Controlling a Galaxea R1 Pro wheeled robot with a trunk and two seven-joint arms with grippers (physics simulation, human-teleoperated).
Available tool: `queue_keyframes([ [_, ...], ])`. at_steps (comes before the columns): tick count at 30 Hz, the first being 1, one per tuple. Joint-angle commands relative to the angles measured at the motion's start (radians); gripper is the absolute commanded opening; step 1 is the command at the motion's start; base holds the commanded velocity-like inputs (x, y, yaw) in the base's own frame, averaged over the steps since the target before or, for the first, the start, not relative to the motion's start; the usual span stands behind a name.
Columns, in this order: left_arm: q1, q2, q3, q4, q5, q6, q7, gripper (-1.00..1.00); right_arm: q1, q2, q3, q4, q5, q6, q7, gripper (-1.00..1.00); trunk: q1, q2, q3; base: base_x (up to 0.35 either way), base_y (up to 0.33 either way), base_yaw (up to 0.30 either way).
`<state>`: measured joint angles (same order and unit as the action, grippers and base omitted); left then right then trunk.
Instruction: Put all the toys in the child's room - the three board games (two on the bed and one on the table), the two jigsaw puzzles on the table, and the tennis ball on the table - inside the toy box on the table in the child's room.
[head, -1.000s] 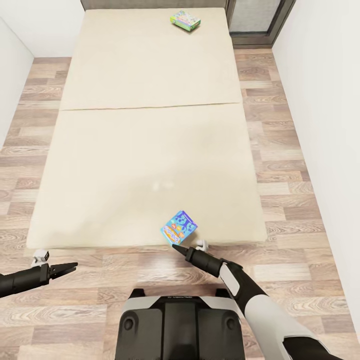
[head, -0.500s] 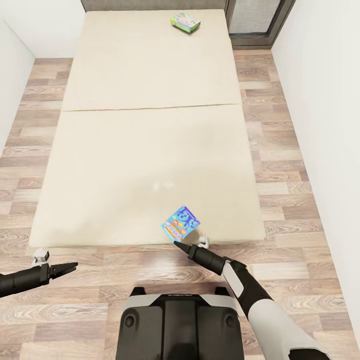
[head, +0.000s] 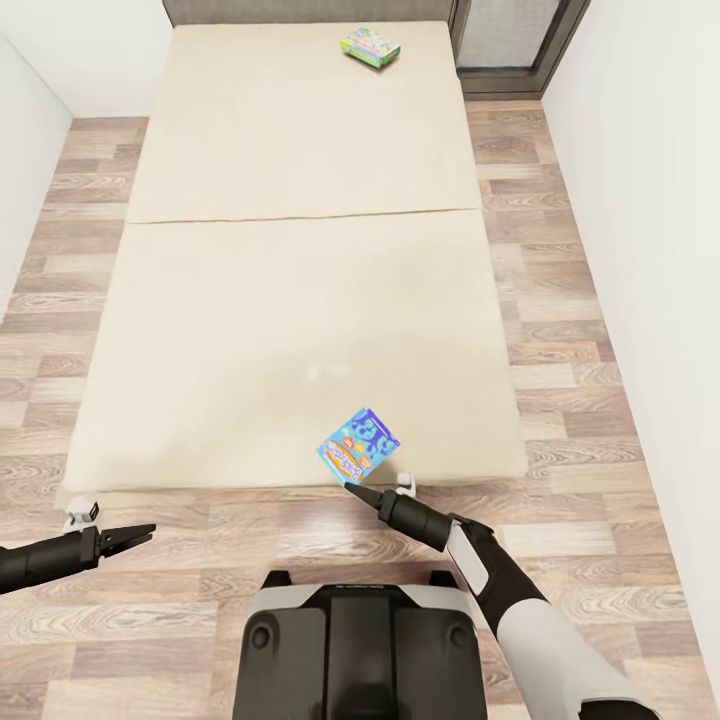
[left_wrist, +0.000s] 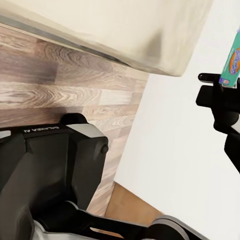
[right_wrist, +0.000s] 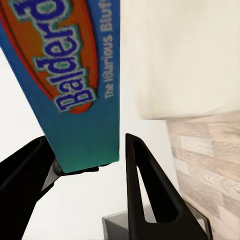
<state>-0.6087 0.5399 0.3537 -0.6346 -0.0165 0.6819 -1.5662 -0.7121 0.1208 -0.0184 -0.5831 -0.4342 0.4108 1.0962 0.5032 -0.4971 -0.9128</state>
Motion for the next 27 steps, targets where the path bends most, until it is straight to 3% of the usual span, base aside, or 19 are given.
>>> queue_keyframes([
  [1,0.000,0.000,0.001,0.000,-0.002,0.010,-0.005,1.00,0.000,0.000,-0.002,0.000,-0.005,0.009,0.003,-1.00,-0.003,0.006,0.002,0.000,0.000,0.000],
  [14,0.000,0.000,0.001,0.001,-0.002,0.010,-0.005,1.00,0.003,0.000,-0.002,0.001,-0.004,0.011,-0.001,-1.00,-0.053,0.097,0.043,0.000,0.000,0.000],
  [24,0.000,0.000,0.000,0.000,-0.002,0.017,-0.005,1.00,0.003,0.000,0.004,-0.004,0.000,0.019,-0.016,-1.00,-0.053,0.097,0.043,0.000,0.000,0.000],
  [27,0.000,-0.001,-0.002,0.000,-0.002,0.042,-0.005,1.00,0.003,-0.018,0.004,-0.001,0.005,0.024,-0.022,-1.00,-0.053,0.097,0.043,0.000,0.000,0.000],
])
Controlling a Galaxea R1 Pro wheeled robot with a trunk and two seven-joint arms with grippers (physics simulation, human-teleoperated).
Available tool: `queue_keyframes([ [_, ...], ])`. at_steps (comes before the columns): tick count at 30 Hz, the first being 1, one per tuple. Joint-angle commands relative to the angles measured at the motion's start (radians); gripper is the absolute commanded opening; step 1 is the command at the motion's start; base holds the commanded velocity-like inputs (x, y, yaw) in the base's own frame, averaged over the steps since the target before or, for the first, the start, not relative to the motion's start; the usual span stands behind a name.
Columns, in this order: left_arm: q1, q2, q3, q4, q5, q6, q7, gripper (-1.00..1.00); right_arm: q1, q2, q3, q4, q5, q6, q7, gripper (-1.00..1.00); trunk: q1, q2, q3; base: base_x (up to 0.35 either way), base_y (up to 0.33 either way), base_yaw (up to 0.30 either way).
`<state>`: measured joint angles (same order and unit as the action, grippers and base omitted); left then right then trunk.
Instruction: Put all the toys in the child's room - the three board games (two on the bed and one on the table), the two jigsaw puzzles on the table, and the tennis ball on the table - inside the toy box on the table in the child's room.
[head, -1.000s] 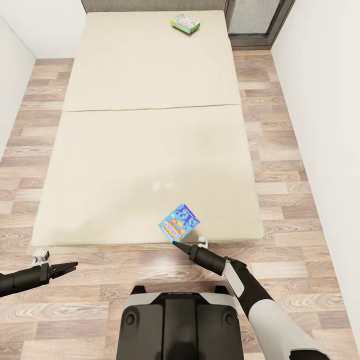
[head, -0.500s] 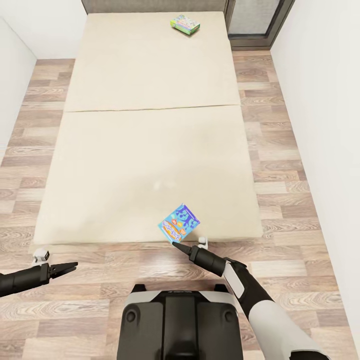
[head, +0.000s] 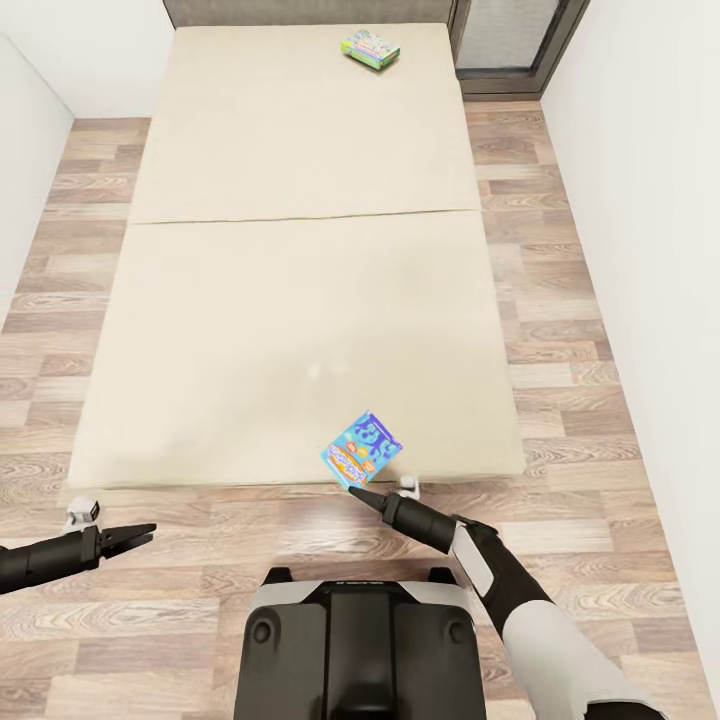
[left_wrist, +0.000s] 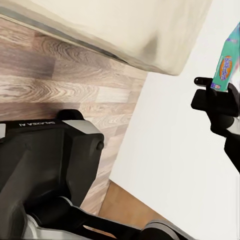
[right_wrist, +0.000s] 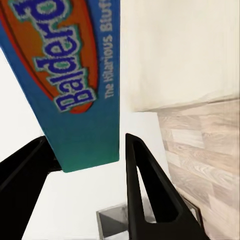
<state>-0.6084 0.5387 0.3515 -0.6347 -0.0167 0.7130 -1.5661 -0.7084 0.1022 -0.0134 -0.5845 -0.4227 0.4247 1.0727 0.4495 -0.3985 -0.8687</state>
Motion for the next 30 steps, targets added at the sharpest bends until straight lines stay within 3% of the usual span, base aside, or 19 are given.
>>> queue_keyframes([
  [1,0.000,0.001,0.000,0.000,-0.003,0.025,-0.005,1.00,0.005,-0.020,-0.002,0.001,-0.002,0.013,0.001,-1.00,0.001,-0.002,-0.001,0.000,0.000,0.000],
  [7,0.002,0.000,-0.006,0.000,-0.005,0.061,-0.005,1.00,0.070,-0.053,-0.008,-0.002,-0.002,0.024,0.019,-1.00,0.001,-0.002,-0.001,0.000,0.000,0.000],
  [13,0.003,0.001,-0.075,-0.003,-0.008,0.074,-0.005,1.00,0.087,-0.081,-0.011,-0.009,-0.002,0.026,0.084,-1.00,0.001,-0.002,-0.001,0.000,0.000,0.000],
  [24,0.002,0.001,-0.096,-0.005,-0.009,0.075,-0.005,1.00,0.107,-0.089,-0.012,-0.016,-0.001,0.014,0.103,-1.00,0.001,-0.002,0.009,0.000,0.000,0.000],
  [30,0.002,0.001,-0.095,-0.005,-0.010,0.075,-0.005,1.00,0.154,-0.089,-0.011,-0.109,0.000,0.016,0.104,-1.00,0.001,-0.002,0.019,0.000,0.000,0.000],
])
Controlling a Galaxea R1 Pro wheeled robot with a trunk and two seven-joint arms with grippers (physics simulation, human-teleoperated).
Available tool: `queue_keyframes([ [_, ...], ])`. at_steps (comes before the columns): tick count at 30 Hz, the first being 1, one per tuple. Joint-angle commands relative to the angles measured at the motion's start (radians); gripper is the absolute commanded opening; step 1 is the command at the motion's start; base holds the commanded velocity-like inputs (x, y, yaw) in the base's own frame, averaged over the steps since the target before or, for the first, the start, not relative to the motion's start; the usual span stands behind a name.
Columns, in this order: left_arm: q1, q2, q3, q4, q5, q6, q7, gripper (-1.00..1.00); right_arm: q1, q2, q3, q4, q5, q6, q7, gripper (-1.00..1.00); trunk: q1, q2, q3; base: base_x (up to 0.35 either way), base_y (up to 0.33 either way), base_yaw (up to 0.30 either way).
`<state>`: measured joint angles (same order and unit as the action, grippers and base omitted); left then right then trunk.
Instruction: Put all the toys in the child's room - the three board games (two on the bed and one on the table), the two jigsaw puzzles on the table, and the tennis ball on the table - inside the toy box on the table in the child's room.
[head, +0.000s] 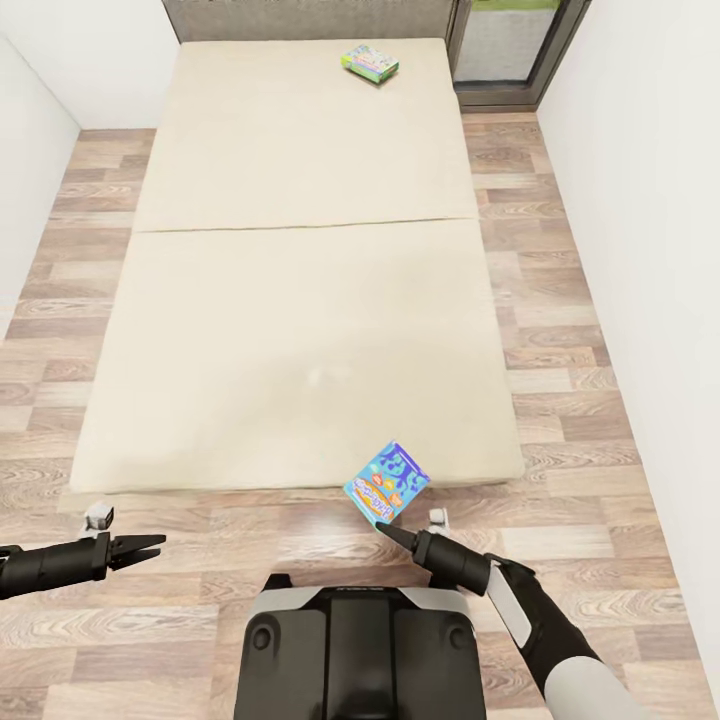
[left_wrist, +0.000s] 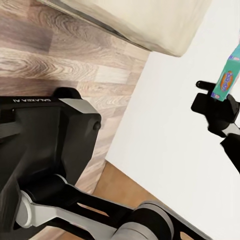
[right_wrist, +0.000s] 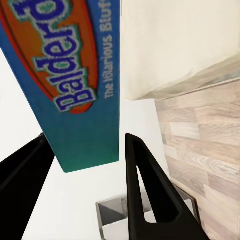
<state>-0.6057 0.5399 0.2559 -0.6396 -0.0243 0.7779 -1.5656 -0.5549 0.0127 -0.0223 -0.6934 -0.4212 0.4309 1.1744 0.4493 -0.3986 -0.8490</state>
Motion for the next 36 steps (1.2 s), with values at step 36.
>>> queue_keyframes([
  [36,0.000,0.000,0.000,0.000,0.000,0.006,-0.005,1.00,0.065,0.000,0.001,-0.192,0.000,0.015,0.001,-1.00,0.001,-0.001,0.059,0.000,0.000,0.000],
])
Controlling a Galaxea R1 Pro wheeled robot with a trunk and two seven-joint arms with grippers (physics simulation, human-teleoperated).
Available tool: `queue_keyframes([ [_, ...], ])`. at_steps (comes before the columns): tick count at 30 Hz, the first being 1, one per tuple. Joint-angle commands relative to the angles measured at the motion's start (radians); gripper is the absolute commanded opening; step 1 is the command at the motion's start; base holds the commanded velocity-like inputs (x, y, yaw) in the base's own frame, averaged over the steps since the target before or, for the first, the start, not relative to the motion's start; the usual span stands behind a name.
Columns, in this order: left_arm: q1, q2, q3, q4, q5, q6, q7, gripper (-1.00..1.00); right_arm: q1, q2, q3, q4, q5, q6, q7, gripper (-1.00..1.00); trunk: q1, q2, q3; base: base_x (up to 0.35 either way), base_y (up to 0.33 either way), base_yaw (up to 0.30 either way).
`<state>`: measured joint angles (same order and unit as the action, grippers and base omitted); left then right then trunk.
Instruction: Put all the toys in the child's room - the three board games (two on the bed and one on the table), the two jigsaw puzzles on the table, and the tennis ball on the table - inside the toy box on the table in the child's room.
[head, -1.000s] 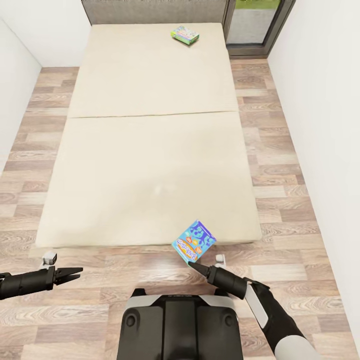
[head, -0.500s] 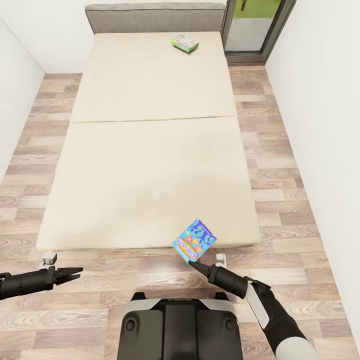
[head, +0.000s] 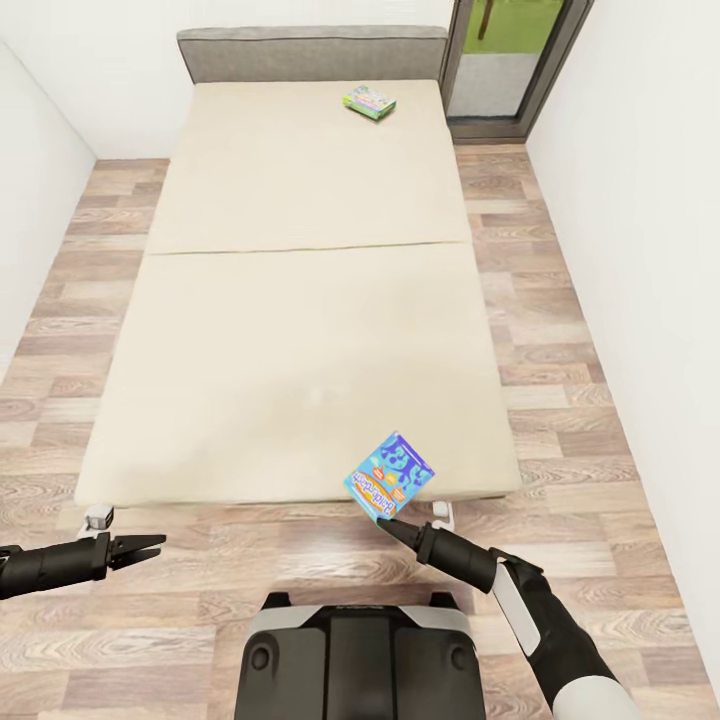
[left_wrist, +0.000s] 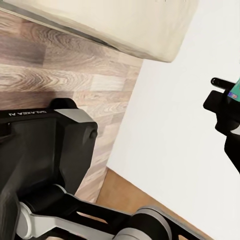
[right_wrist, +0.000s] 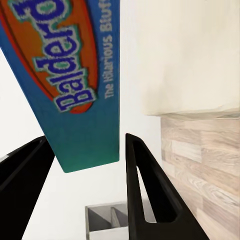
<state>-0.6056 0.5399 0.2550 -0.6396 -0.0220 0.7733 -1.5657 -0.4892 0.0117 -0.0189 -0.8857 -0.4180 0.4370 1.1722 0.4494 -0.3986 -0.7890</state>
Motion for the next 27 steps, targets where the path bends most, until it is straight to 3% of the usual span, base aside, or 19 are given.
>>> queue_keyframes([
  [1,0.000,0.000,0.001,0.000,-0.003,0.011,-0.005,1.00,0.000,0.001,-0.002,0.000,-0.003,0.009,0.003,-1.00,0.001,-0.001,0.001,0.000,0.000,0.000],
  [10,0.000,0.000,0.000,0.000,0.000,0.012,-0.005,1.00,0.005,0.002,0.001,-0.028,-0.002,0.009,0.003,-1.00,0.001,-0.001,0.016,0.000,0.000,0.000],
  [17,0.000,0.000,0.000,0.000,-0.002,0.012,-0.005,1.00,0.083,0.002,0.002,-0.135,-0.002,0.014,0.002,-1.00,0.001,-0.001,0.027,0.000,0.000,0.000],
  [27,0.000,0.000,0.002,0.000,-0.002,0.015,-0.005,1.00,0.097,0.002,0.001,-0.176,-0.001,0.016,0.001,-1.00,0.001,-0.001,0.044,0.000,0.000,0.000],
])
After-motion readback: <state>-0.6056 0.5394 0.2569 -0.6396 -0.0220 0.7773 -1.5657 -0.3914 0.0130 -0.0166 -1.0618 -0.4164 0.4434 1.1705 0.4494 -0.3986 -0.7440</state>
